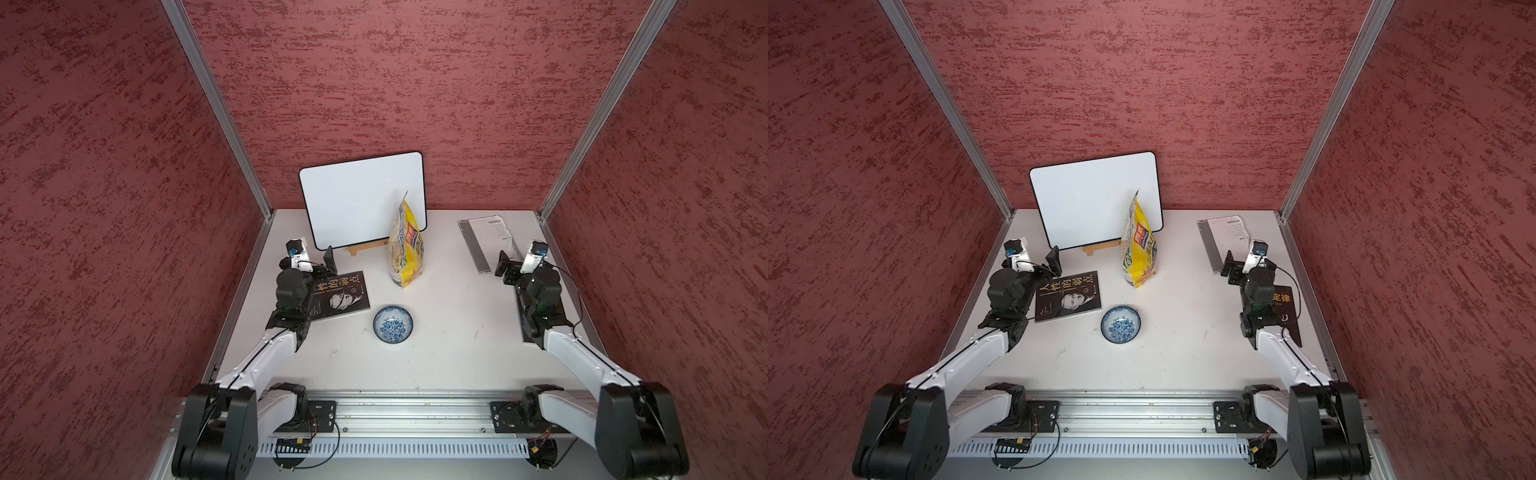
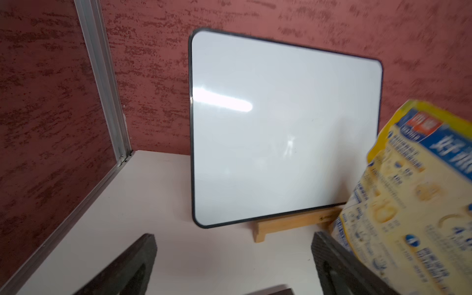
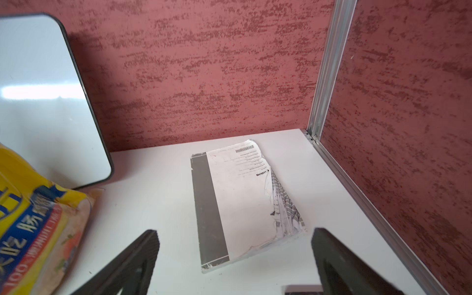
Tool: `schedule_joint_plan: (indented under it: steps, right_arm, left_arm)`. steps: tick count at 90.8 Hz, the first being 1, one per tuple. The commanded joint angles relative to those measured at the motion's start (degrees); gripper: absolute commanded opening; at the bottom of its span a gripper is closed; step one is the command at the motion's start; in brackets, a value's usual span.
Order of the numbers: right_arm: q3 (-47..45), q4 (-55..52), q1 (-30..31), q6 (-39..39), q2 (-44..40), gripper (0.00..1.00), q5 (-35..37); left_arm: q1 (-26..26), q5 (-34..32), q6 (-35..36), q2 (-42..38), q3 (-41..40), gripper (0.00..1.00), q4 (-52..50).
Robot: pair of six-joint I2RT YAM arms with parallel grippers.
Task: Pour the oats into the breakfast bowl
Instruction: Move the oats bag to the bowl.
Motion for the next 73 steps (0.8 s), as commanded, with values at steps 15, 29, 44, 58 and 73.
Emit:
schedule_joint_plan:
  steps: [15,29,44,58,73]
  right_arm:
    - [16.2,-47.0,-0.2,13.4,-7.7,0.99,-6.0]
    - [19.6,-52.5,-0.1,14.5,-7.1,0.99,-10.8]
    - [21.6,-56.4,-0.1,15.8,-4.3,0.99,-12.7]
    - [21.4,-56.6,-0.2,17.3,-3.4,0.99,-13.3]
    - [20.6,-55.5,-0.2,18.4,-4.2,0.99,-13.7]
  left_arm:
    - [-8.0,7.8,-13.4,1.4,33.6,1.00,-43.9]
    - [-19.2,7.3,-8.2,12.2,49.2,1.00,-58.4]
    - [-25.9,3.8,-4.3,26.0,63.4,1.00,-72.0]
    - [-29.0,-0.7,-2.6,35.7,72.4,1.00,-79.4]
    - [-30.0,-3.7,-1.3,44.6,79.6,0.94,-84.7]
